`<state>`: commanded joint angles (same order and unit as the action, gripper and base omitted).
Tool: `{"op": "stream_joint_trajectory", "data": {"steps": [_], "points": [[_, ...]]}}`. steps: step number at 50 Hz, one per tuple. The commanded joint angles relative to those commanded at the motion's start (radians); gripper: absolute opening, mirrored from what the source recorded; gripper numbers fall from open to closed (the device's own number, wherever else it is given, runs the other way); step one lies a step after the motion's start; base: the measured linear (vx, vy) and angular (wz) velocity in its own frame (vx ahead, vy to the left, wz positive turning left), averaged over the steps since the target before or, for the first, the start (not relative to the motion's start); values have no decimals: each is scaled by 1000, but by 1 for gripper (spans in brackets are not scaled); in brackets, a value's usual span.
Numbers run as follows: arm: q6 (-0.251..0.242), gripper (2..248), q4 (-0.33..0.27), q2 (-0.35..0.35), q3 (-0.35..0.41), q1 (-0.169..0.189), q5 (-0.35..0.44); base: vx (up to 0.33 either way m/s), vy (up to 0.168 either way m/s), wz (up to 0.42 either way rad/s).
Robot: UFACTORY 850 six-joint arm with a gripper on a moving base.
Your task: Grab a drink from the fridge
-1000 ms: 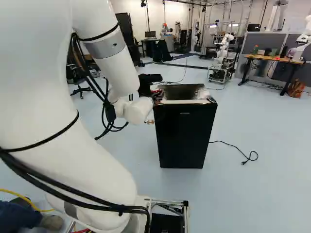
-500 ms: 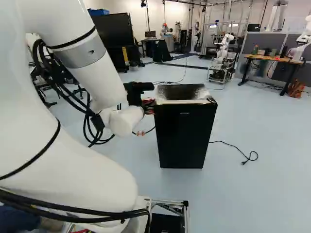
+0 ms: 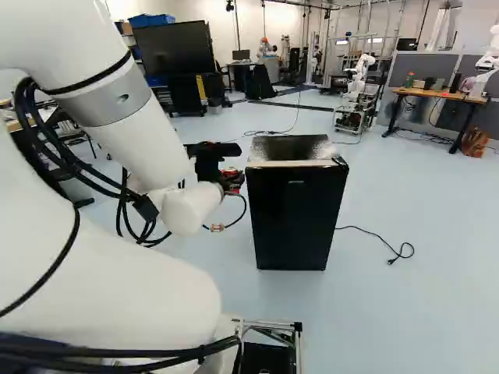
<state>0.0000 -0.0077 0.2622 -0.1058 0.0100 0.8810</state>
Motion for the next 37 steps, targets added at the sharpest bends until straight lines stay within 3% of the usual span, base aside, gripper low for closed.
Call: {"op": "stream_joint_trajectory", "data": {"steps": [37], "points": [[0,98,8,17,18,-10,-8,0,0,0]]}}
